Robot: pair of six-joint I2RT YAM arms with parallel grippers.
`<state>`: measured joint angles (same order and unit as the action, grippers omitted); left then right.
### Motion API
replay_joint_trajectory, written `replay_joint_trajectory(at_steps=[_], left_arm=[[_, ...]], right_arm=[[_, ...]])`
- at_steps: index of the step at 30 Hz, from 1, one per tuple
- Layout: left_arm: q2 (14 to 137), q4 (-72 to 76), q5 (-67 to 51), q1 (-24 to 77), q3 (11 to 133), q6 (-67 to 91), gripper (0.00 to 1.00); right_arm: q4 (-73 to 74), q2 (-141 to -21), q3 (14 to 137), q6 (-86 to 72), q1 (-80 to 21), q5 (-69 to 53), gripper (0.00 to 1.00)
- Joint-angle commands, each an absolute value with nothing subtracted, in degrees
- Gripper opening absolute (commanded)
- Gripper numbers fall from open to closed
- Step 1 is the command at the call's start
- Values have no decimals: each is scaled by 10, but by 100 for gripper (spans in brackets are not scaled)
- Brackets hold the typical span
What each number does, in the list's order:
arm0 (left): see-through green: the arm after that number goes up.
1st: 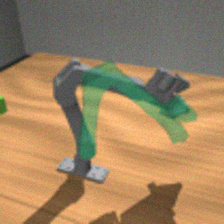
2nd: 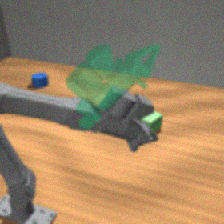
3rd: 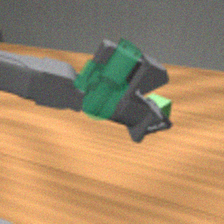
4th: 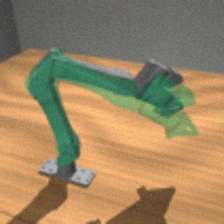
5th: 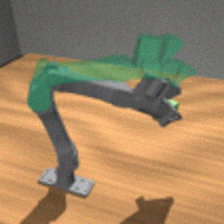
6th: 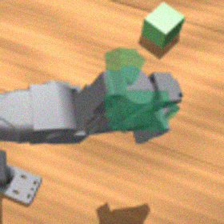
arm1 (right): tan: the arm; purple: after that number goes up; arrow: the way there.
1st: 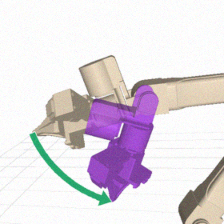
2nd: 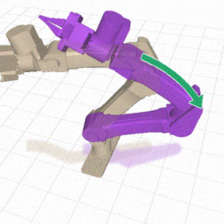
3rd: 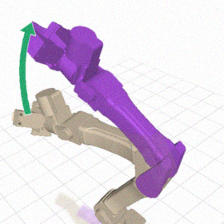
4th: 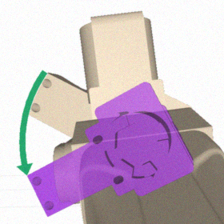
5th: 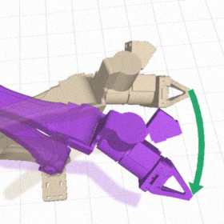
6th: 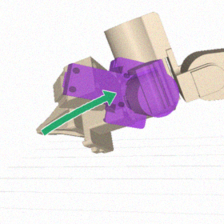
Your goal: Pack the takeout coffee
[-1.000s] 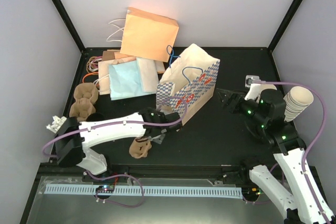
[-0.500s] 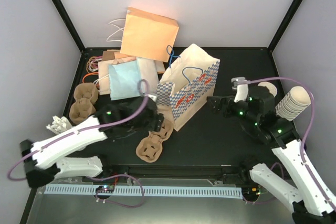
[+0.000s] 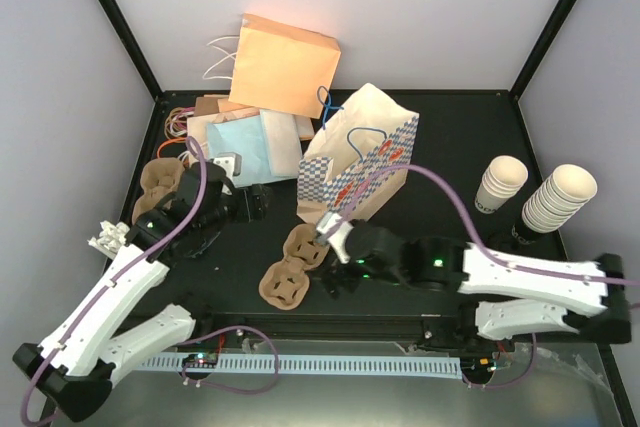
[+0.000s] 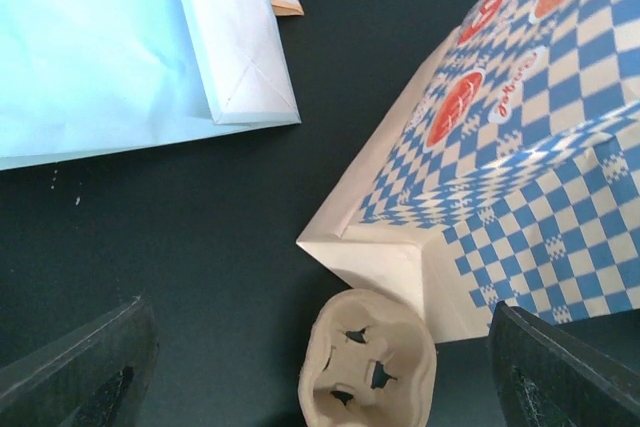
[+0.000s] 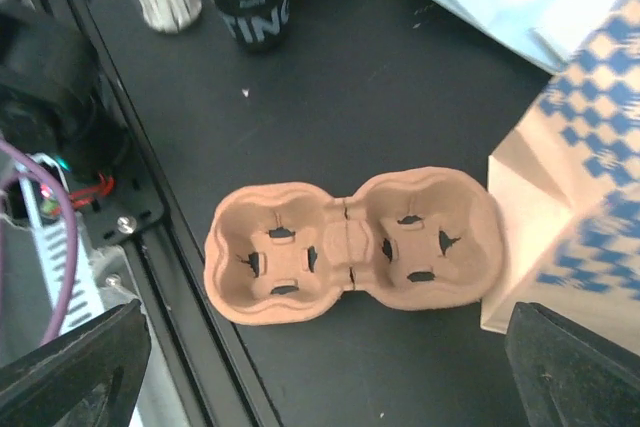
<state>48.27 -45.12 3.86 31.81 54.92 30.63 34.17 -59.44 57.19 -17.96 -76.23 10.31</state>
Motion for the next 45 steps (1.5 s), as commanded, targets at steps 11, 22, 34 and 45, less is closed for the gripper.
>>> replay_joint_trajectory(at_steps=[11,22,34,45], left_arm=[[473,-426,-52,216,530,242,93],[471,-425,-55,206,522,227,93],[460,-433,-50,202,520,221,93],[457,-436,-50,200,525,219,93]], right_arm=[[312,-854,649,-116,-798,137,100],[346,-1006,716,-148,-780,96,100],[373,-1055,743,-153,-738,78,94],[378,-1073,752,-147,-734,87,81]])
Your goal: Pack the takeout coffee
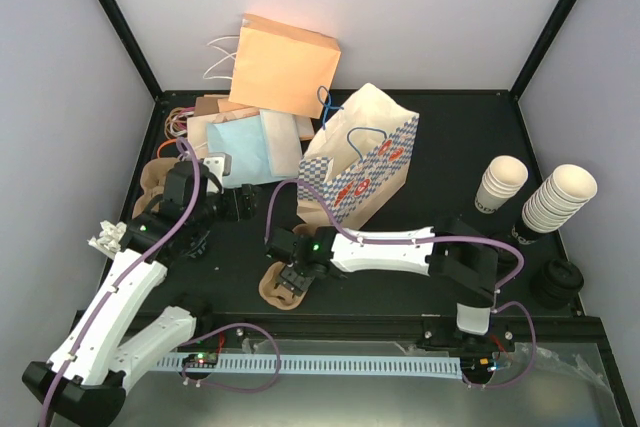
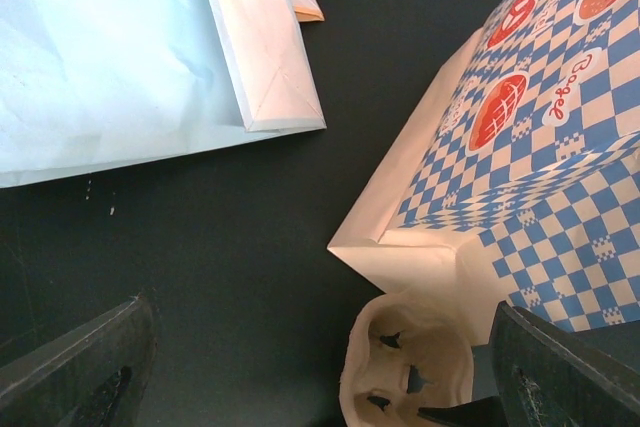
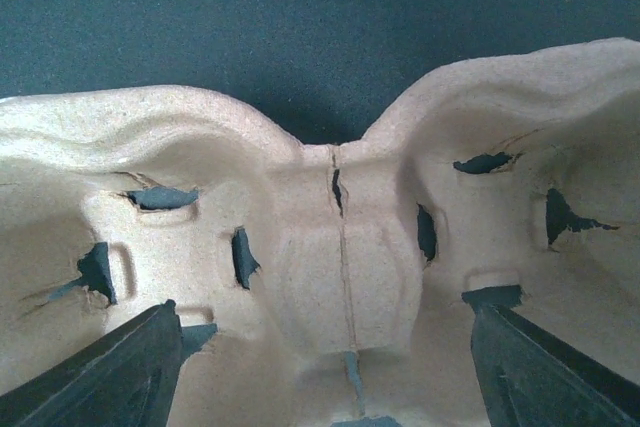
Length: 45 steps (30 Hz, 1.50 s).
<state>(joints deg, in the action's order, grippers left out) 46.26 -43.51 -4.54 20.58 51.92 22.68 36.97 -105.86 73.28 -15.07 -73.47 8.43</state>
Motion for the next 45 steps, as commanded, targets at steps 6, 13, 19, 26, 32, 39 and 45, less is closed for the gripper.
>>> replay_joint_trajectory(at_steps=[6,13,19,26,32,39,45], left_arm=[[455,-437,-49,200,525,218,94],[456,-437,-49,200,524,218,94],[456,-435,-48,199,522,215,94],[464,-433,-50,199,530,211,94],[466,-435,-44,199,534,207,94],[465,-456,-23,199,553,198,94],[454,-503,31,199,607,175,94]], right_arm=[[383,-1091,764,-143,-728,88,70],[387,-1105,776,-135,-724,84,64],[394,-1116,783,-132,-724,83,60],[400,-1122,789,-127,-724,80,54],[397,-1110,792,-124,-723,79,48],[399,-1078,796,-115,-724,79,43],[409,-995,804,-105,-724,68,43]])
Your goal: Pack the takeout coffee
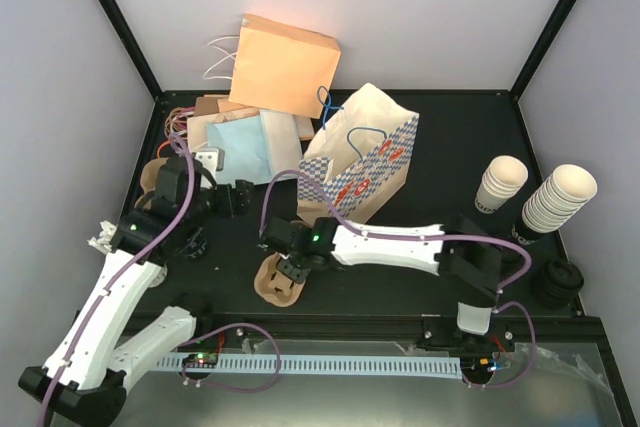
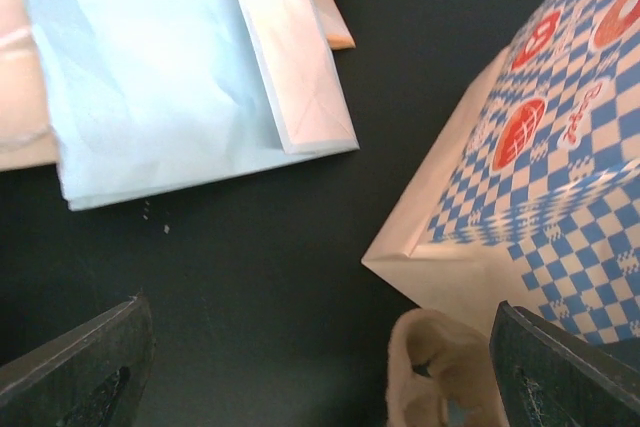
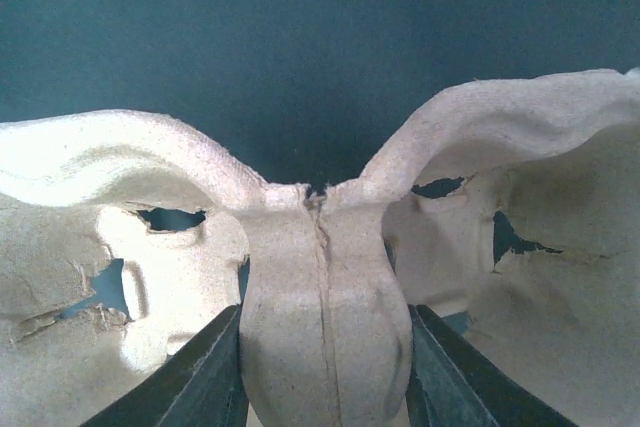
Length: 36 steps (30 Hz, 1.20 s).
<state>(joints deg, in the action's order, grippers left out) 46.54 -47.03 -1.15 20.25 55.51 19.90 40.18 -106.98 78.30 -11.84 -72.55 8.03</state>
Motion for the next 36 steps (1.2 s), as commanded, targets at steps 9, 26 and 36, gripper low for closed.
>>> replay_joint_trajectory(at_steps=[9,26,36], left_arm=[[448,-532,50,198,668,165,94],[455,-283,-183,265,586,183,88],[587,-153,-140,405,640,99,85]], right_arm=[[447,-855,884,-71,-723,57,44],[449,-821,1124,-61,-513,59,40],[434,-853,1141,-96,-388,40,39]])
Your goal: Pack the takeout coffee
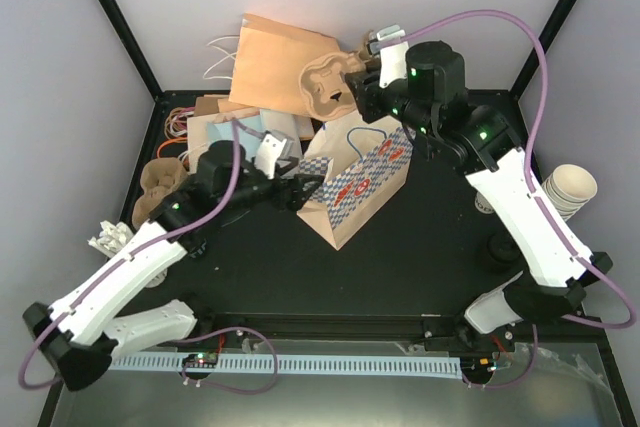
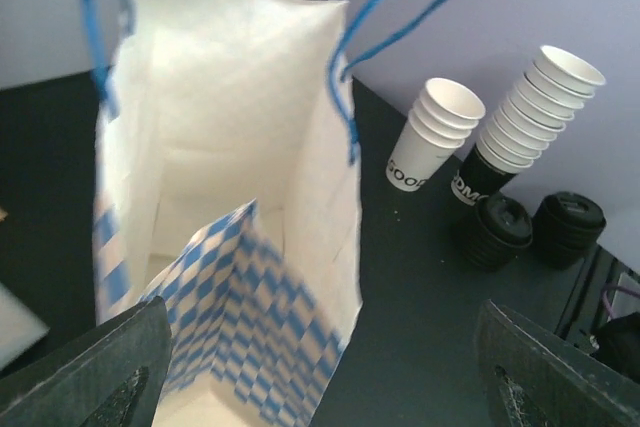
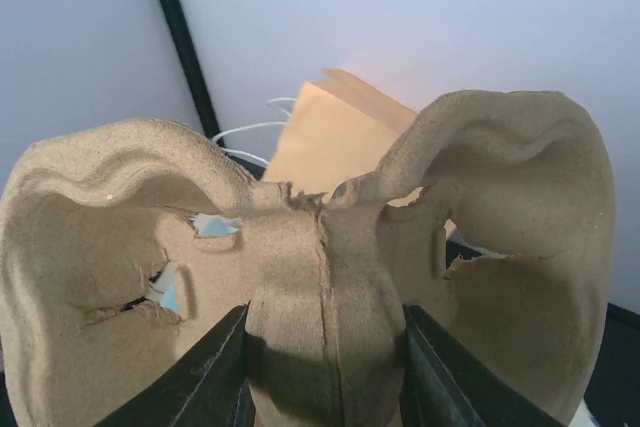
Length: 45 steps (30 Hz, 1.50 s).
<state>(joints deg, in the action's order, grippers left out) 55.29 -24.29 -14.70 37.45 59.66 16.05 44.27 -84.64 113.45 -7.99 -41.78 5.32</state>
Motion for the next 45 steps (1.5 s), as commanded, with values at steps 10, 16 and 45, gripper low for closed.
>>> replay_joint_trajectory(at_steps=[10,16,45], left_arm=[[726,-100,-144,411,739,26,83],[793,-83,-154,411,782,0,68],[783,-142,-331,453,810,-12,2]], right_arm=[[438,-852,1121,-105,-325,-24,40],[439,-855,1115,-106,-316,-39,40],[546,-861,1035,-101,-306,-153,40]])
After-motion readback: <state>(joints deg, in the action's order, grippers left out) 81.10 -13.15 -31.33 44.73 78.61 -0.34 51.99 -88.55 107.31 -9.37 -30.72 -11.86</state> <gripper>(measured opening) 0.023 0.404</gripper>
